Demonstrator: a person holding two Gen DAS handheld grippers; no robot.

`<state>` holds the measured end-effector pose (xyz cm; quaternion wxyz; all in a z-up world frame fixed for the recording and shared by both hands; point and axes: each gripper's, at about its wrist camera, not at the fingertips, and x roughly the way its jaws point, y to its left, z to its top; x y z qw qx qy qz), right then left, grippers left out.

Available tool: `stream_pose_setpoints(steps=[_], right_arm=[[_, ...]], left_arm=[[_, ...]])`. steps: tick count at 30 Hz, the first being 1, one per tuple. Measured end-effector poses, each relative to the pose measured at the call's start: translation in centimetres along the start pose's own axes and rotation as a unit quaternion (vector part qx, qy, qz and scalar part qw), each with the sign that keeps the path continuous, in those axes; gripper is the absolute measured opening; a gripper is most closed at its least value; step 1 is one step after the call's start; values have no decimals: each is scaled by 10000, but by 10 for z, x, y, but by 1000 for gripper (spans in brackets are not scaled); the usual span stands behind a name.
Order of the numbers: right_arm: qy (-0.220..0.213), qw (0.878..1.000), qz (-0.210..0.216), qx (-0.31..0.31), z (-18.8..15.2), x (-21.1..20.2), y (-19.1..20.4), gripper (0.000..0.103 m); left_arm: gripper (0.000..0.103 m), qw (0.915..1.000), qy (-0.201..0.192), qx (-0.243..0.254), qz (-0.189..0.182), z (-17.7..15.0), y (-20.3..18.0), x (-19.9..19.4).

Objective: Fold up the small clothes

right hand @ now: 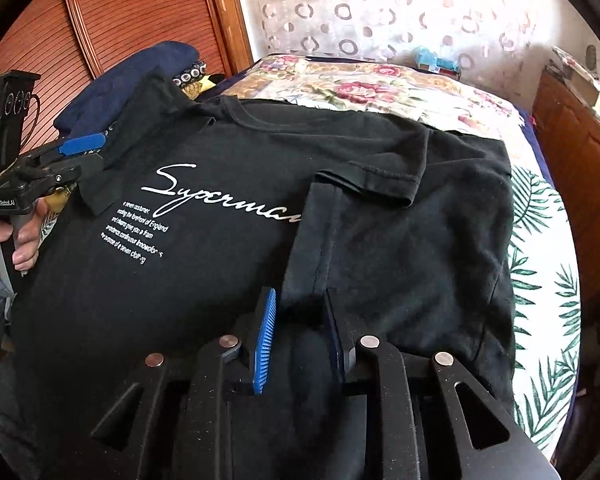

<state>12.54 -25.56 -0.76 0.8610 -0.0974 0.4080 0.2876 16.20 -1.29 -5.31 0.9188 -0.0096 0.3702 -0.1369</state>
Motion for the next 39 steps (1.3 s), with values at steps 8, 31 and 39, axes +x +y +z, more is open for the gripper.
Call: stream_pose_setpoints(steps=[8,31,39], right_arm=[[-319,9987,-388,-28,20,-5,-24,26],[-475,9975,-267,-454,133,78,-35,42],[-503,9960,-712,-171,109,57,-62,51]], left_arm=[[103,9999,-105,0,122,5,4,-8],[103,9982,-239,-203,503,14,39,-18],[92,9979,-254,-39,591,36,53,-17]])
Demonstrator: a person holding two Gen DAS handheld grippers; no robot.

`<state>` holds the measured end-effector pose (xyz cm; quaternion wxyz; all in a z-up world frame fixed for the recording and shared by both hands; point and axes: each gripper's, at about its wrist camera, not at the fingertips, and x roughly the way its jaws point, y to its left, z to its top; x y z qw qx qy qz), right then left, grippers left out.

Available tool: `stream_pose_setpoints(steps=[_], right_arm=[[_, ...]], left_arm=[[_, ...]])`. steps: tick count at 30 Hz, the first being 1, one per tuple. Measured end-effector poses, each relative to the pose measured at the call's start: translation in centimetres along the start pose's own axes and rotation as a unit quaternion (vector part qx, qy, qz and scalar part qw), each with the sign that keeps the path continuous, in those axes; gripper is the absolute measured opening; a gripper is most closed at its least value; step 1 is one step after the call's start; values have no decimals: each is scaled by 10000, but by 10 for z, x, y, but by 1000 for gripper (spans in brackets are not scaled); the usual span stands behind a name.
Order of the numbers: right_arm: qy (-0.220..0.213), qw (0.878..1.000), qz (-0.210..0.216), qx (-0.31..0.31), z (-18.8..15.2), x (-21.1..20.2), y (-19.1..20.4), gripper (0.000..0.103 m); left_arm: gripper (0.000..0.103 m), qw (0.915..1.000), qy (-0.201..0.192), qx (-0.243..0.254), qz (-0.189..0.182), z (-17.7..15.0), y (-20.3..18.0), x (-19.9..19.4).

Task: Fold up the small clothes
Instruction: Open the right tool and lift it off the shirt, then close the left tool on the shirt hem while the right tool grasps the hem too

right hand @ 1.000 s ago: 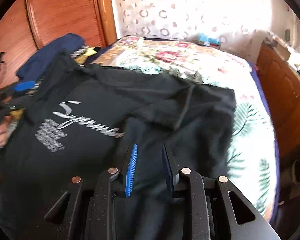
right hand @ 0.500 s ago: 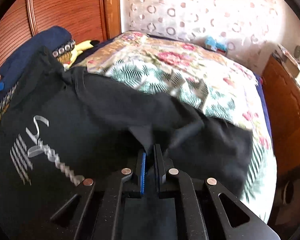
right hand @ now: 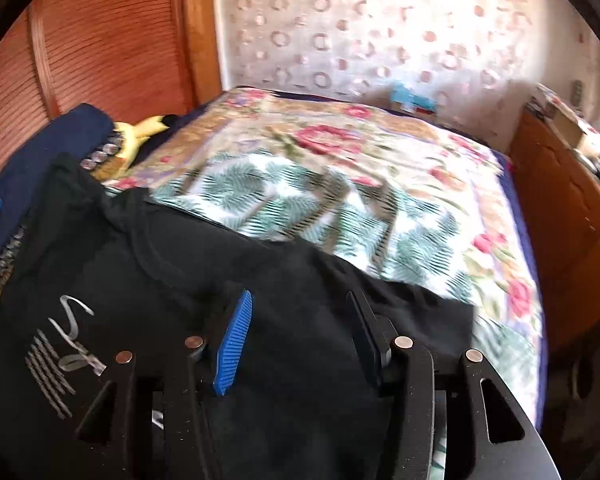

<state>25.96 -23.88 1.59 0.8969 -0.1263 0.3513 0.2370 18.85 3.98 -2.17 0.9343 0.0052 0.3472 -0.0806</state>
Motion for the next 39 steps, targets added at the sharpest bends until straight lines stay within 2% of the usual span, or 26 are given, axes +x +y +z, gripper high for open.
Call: stream_pose_setpoints(steps=[1,6,9,11,19,20,22,25,29,31,33,39], right_arm=[[38,9999,-111,43,-4,-2,-5,51],[201,9978,-572,263,-23,-8,-31,51],[299,9957,-723,488,-30,-6,-42,51],[323,9947,-790,574,-30,-4,-43,51],[358,9937,-791,704,-30,3,-43,51],[341,9938,-772,724,-31,2,-45,51],[325,9938,-745,761,-31,0,-50,51],[328,9936,-736,793,-32,-2,-54,56],[340,9936,-723,805,-33,-2,-57,57],[345,9936,-725,799,-32,-2,-58,57],[347,9935,-728,802,-32,-2,-57,57],[318,9936,-655,863,-32,-2,-60,57]], left_arm=[[90,10000,48,24,19,4,3,2],[64,9992,328,178,114,21,13,18],[54,9984,478,269,131,30,17,29],[50,9976,622,269,132,37,21,40],[48,9950,892,379,239,48,26,64],[38,9946,933,377,246,48,27,67],[34,9938,1011,364,297,48,28,71],[31,9933,1046,358,343,48,31,75],[28,9927,1069,387,400,46,30,76],[20,9923,1080,426,427,45,30,76],[4,9924,1073,432,424,46,29,75],[4,9975,571,368,173,53,27,44]])
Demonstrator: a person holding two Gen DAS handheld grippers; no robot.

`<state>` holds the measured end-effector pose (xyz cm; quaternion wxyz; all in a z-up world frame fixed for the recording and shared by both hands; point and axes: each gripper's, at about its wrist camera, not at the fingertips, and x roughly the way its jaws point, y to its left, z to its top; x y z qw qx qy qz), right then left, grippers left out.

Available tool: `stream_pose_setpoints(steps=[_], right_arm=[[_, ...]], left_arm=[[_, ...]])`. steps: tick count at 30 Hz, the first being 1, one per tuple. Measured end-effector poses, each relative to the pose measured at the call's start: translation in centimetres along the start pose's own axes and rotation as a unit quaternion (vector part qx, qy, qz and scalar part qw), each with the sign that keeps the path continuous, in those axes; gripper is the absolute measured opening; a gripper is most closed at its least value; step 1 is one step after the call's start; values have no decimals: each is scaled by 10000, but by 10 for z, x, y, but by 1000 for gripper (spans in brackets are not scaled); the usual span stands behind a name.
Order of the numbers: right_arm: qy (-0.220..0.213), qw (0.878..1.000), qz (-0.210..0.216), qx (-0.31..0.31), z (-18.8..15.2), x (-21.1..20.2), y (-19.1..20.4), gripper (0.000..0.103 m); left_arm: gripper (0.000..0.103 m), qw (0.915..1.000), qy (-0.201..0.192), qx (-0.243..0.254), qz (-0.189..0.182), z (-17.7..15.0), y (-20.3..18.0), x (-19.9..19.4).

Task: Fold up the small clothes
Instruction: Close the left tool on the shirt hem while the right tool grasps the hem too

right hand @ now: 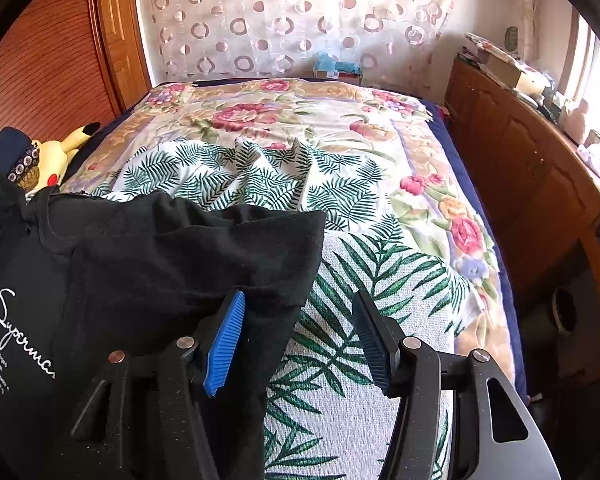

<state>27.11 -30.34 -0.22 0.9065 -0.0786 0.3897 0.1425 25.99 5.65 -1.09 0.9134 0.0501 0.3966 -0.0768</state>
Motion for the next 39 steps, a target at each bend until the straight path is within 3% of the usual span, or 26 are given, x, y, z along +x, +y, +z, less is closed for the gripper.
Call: stream_pose_setpoints(steps=[5,12,17,19,23,29,39], right_arm=[[38,9998,122,162,4,4,-6,57],[107,9992,293,267,16,14,-10,57],[128,9993,353,-76,17,21,-2,31],[174,9983,474,-285,17,20,5,10],[120,9978,390,-515,20,13,11,7],[-609,9967,454,-297,21,-34,5,7],[-994,9929,500,-419,-15,-88,18,7]], left_arm=[[4,9993,-370,-80,-67,4,0,-28],[4,9985,-527,-99,-111,7,0,-40],[4,9982,-561,-133,-147,3,0,-40],[4,9982,-544,-152,-191,0,-2,-41],[4,9982,-548,-170,-194,-5,-4,-44],[4,9973,-697,-145,-156,-9,-8,-63],[4,9955,-934,-96,-129,-24,-17,-96]])
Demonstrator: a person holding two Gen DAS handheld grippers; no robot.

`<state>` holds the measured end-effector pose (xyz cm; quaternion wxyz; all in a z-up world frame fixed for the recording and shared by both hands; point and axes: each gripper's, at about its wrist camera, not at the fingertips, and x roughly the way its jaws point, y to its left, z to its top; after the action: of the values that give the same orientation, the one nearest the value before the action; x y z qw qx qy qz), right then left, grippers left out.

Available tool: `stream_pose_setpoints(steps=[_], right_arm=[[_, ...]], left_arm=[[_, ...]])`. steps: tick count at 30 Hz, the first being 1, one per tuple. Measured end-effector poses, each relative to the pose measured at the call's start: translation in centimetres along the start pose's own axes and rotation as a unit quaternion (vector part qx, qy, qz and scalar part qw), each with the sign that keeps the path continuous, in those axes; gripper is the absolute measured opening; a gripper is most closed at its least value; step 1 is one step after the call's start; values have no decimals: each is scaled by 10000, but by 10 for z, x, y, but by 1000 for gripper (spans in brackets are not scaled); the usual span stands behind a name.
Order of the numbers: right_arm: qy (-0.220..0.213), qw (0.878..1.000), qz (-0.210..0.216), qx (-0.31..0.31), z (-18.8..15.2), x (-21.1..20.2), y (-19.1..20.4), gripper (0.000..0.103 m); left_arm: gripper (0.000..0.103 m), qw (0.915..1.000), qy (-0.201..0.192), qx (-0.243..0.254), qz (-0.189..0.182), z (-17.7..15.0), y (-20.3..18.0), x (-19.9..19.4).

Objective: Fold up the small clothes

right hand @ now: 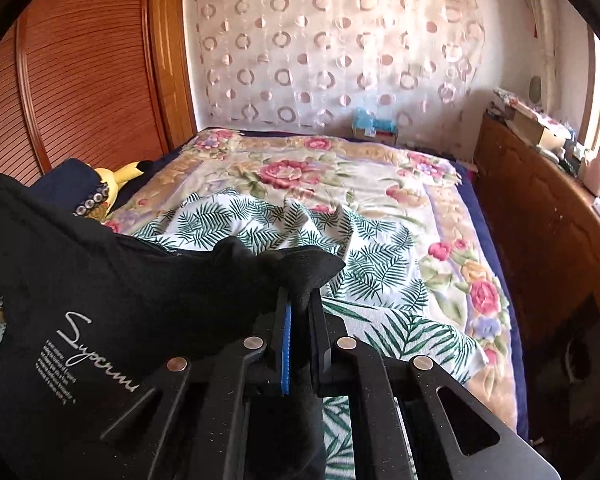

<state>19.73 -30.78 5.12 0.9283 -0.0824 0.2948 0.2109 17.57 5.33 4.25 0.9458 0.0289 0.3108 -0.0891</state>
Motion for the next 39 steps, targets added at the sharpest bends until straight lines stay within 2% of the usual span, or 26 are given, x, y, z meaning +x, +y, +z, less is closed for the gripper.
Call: stream_pose_setpoints(steps=[11,14,18,21,26,30,33,39], right_arm=[[-283,9996,-16,-86,-28,-34,12,7],[-367,9992,-9,-156,-45,-46,17,6],[-243,9996,-19,-149,-71,-49,23,6],[-212,9997,-56,-77,-87,-57,24,6],[-429,9989,-146,99,-101,-94,22,6],[-582,9979,-185,201,-121,-130,25,6],[-608,9977,-222,205,-142,-155,26,6],[-449,9982,-200,352,-175,-191,28,6]], left_arm=[[4,9995,-287,-60,97,-23,-3,-32],[4,9992,-373,-94,111,-41,-4,-36],[4,9993,-202,-316,-3,-71,-1,-29],[4,9991,-243,-358,0,-86,-3,-40],[4,9975,-422,-556,81,-103,5,-71],[4,9958,-501,-749,160,-128,15,-104],[4,9943,-513,-922,180,-146,21,-121],[4,9943,-493,-931,143,-164,19,-149]])
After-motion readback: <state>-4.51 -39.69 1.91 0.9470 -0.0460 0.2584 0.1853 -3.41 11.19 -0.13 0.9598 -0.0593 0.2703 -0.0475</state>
